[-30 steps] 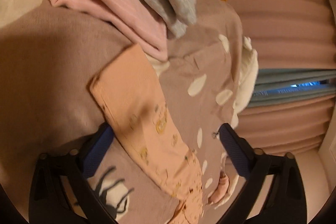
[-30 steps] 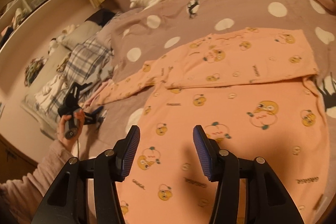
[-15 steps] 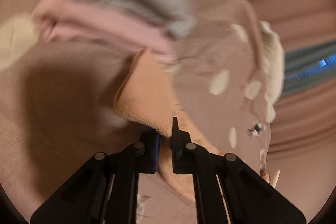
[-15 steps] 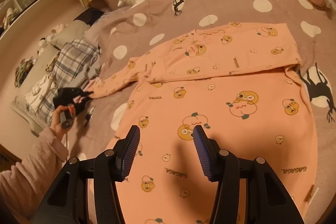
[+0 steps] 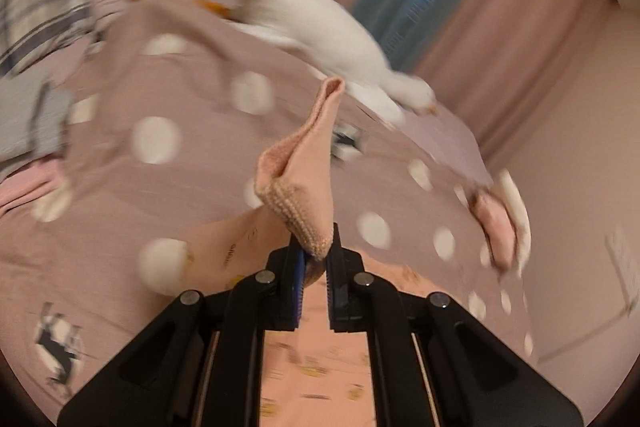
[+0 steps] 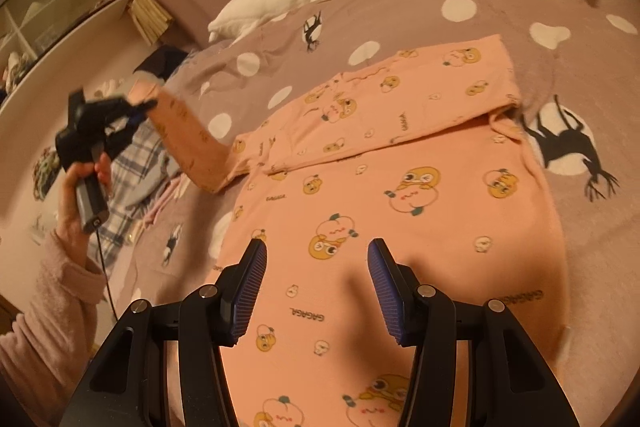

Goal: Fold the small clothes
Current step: 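Lay the held sleeve across the shirt body and open the left tool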

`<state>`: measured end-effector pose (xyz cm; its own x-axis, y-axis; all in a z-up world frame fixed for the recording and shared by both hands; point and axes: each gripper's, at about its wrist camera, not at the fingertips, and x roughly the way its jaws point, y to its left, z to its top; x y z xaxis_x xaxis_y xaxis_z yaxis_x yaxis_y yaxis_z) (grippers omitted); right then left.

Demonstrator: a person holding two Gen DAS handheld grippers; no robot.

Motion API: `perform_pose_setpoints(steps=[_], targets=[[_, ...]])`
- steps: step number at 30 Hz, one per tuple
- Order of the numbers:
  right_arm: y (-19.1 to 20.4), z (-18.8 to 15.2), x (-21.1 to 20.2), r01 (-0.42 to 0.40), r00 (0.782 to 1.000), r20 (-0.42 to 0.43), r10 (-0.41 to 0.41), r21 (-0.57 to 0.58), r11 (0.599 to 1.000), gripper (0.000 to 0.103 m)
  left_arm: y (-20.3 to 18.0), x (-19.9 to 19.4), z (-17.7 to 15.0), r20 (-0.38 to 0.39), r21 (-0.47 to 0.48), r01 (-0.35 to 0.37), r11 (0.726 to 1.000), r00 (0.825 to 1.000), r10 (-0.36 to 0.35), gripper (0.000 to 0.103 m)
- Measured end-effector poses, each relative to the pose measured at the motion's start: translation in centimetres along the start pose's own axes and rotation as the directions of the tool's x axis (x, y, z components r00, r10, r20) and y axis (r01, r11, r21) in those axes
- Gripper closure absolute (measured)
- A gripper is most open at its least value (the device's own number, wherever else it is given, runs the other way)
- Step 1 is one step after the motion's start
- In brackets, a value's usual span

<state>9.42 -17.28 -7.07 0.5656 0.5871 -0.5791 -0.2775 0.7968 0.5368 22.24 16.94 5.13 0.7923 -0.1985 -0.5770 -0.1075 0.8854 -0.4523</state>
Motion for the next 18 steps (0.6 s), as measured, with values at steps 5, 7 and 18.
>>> perform_pose_setpoints(steps=[5,7,18], targets=[[-1.8,-0.3,-1.4,0.016,0.999,0.028,-0.017,0.043,0.999,0.050,-7.6,5.1,-4.7,-0.104,0.135,0.010,0.991,0.995,0.004,0.096],[-2.7,-0.5,-1.9,0.026,0.999,0.034,-0.028,0.063,0.998,0.050,-9.8,7.9,-7.2,-0.166,0.195,0.007,0.981,0.986,0.026,0.095],[-5.7,-0.2,-3.3,0.054,0.997,0.041,-0.060,0.143,0.988,0.049,-9.5,9.5,-13.6,-0.358,0.203,0.104,0.974,0.933,-0.025,0.037]])
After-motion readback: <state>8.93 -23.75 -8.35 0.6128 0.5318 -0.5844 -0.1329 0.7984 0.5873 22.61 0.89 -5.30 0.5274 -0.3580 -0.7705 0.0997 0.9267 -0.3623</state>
